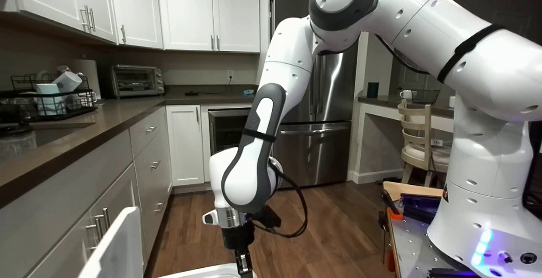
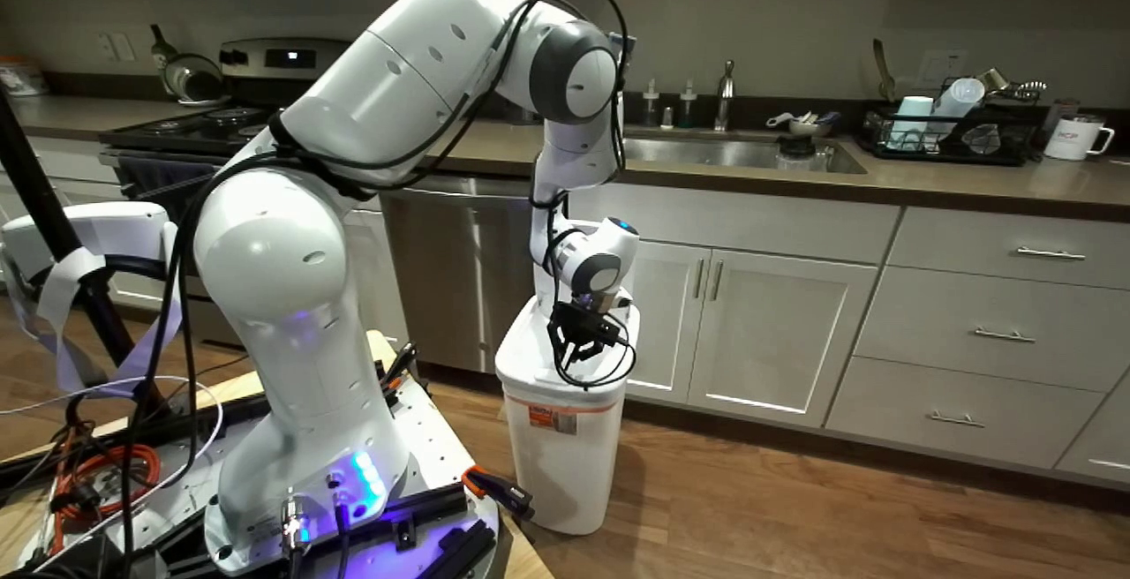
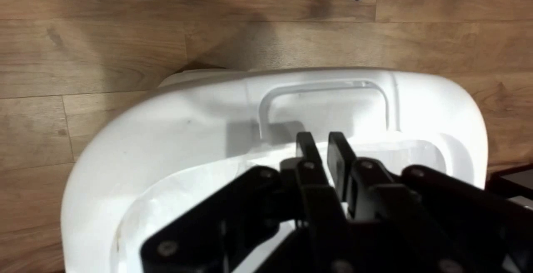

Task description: Open the white bin

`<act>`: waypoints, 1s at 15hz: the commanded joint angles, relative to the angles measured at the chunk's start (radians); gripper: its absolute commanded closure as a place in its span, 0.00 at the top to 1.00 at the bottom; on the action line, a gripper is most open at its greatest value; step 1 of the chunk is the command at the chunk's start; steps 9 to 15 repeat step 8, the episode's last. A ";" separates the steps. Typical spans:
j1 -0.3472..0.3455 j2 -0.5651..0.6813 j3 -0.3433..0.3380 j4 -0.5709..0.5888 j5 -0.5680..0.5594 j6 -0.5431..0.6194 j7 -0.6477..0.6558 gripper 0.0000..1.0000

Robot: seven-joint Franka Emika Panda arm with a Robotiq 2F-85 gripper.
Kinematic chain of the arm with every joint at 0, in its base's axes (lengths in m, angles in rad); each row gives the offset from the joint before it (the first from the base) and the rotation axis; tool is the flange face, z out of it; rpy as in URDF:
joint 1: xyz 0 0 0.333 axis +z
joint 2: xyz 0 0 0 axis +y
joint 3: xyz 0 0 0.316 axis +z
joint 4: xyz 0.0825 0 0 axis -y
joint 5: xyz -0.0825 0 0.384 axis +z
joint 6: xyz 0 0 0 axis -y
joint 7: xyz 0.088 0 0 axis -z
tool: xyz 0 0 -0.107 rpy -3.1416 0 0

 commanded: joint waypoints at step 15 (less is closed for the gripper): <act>0.053 -0.242 -0.035 0.015 0.004 -0.352 0.048 0.06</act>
